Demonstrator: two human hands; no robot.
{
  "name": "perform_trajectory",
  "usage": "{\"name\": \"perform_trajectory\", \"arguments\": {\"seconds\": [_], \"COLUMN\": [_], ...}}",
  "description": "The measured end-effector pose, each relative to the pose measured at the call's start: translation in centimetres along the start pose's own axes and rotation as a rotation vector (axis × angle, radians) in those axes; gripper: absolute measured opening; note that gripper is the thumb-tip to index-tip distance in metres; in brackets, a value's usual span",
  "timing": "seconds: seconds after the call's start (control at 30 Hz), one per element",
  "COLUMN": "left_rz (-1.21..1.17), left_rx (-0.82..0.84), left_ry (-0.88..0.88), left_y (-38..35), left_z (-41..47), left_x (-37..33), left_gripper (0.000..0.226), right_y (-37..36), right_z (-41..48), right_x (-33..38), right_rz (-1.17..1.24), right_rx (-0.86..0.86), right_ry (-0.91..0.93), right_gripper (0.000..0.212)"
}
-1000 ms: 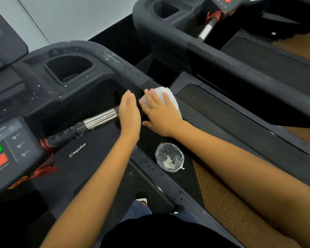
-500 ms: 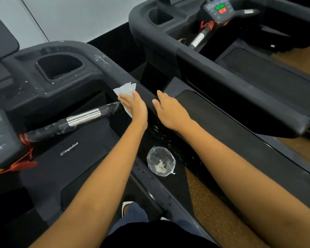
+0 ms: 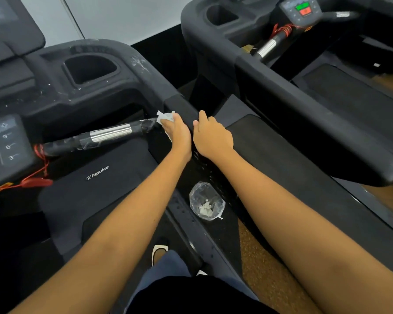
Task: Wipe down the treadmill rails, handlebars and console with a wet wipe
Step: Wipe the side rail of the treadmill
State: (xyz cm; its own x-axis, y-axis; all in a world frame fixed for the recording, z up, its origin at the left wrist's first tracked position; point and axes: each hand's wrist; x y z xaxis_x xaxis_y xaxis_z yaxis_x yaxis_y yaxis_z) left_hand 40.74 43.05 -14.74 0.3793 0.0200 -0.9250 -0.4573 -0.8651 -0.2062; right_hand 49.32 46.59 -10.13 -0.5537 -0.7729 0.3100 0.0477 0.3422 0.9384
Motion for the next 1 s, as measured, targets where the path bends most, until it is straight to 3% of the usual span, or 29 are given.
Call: {"name": "perform_trajectory", "arguments": {"seconds": [0.2,0.37,0.53,0.7,0.83,1.0], "left_rz": [0.006,0.03,-0.044,-0.373,-0.371,-0.395], "left_rx": [0.185,-0.101,-0.198,0.198,0.199,0.079], "left_ry": [-0.024,-0.199,-0.079,0.199,0.286,0.365], "left_y": [0.5,1.8,-0.7,-0.5,0.1,1.1], "left_z": [-4.5,-2.8,-1.7,-4.2,-2.5,0.0], "left_x": [2.3,1.3,0.1,5.3,6.6,-0.2], "left_gripper": [0.069,0.029,0.041,0.061,0.09,0.065], "right_y": [-0.5,-0.2,-0.3,-0.8,-0.5,-0.5], "right_z": [-0.2,-1.0,-1.3,-0.8,-0.7,-1.2], "right_x": [0.1,-1.0,-0.8,0.8,0.5,0.5], "right_rz": [-0.071,-0.116,-0.125,-0.084,-0.034,-0.046], "right_rx": [-0.009,0.073,0.068,0.039,0.034,0.028], "right_ry": [-0.018,0.048,-0.019,-0.142,-0.131,-0.118], "right_gripper": [0.05,0.062,0.063,0.059,0.058,0.06]}}
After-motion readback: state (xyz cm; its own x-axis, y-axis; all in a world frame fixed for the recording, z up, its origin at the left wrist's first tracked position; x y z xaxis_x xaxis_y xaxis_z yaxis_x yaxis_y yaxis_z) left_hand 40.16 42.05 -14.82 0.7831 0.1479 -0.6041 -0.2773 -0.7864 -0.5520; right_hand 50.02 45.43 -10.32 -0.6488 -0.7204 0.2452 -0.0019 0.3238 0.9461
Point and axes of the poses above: each hand's wrist, its own z-axis towards the middle knuckle, its own y-axis out of the back of the hand, x = y × z, and after that the axes turned 14 degrees about x, right-handed
